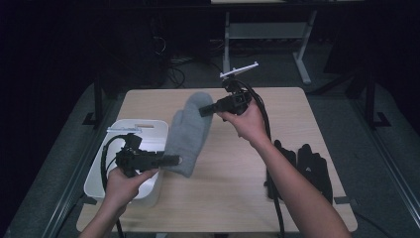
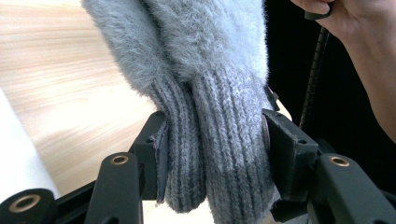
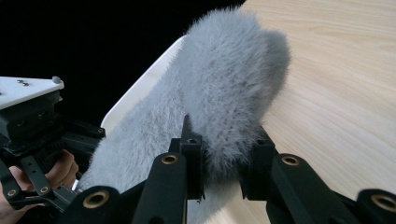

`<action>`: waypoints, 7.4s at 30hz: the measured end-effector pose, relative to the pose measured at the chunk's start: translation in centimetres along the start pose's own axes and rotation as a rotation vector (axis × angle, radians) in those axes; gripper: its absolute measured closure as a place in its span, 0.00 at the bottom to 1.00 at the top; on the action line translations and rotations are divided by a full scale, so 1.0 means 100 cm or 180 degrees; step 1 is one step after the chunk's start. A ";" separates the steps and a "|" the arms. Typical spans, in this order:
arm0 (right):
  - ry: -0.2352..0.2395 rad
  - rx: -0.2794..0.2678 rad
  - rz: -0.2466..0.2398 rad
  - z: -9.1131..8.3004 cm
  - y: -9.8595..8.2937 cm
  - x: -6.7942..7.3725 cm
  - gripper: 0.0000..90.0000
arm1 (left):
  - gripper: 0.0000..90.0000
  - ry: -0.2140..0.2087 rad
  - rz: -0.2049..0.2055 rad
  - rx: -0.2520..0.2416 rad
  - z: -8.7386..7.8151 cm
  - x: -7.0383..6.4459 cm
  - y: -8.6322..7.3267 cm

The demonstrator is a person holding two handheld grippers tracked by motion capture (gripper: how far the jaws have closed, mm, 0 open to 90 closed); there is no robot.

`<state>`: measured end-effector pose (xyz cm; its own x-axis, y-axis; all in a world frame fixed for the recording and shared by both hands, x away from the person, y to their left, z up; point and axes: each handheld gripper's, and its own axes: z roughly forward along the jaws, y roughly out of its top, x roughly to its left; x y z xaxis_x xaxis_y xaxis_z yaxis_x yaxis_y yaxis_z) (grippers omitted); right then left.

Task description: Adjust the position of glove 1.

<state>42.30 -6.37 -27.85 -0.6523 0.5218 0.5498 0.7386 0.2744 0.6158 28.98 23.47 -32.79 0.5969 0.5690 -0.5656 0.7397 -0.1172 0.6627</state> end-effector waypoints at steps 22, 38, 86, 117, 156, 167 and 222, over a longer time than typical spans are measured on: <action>0.0182 0.0040 -0.0103 0.039 0.032 0.029 0.81 | 0.52 0.0128 -0.0139 -0.0172 -0.043 0.017 -0.006; 0.0307 0.0120 -0.0133 0.070 0.046 0.047 0.81 | 0.52 0.0232 -0.0231 -0.0231 -0.071 0.031 -0.017; 0.0415 0.0440 -0.0134 0.162 0.045 0.062 0.81 | 0.50 0.0475 -0.0533 -0.0166 -0.110 0.073 -0.057; 0.0431 0.0637 0.0014 0.200 0.023 0.046 0.81 | 0.49 0.0609 -0.0712 0.0076 -0.103 0.096 -0.080; 0.0353 0.0853 -0.0056 0.230 0.006 0.037 0.78 | 0.39 0.0830 -0.0592 0.0227 -0.098 0.093 -0.080; 0.0210 0.0645 -0.0085 0.210 0.018 0.032 0.70 | 0.39 0.0834 -0.0484 0.0133 -0.099 0.086 -0.071; 0.0461 0.0087 0.0049 0.083 0.001 -0.014 0.54 | 0.30 0.0553 -0.0060 0.0041 -0.035 0.031 -0.012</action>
<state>44.69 -0.36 -33.25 -0.6570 0.4046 0.6361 0.7519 0.2902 0.5920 28.87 28.22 -33.58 0.5208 0.7033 -0.4838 0.7549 -0.1149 0.6456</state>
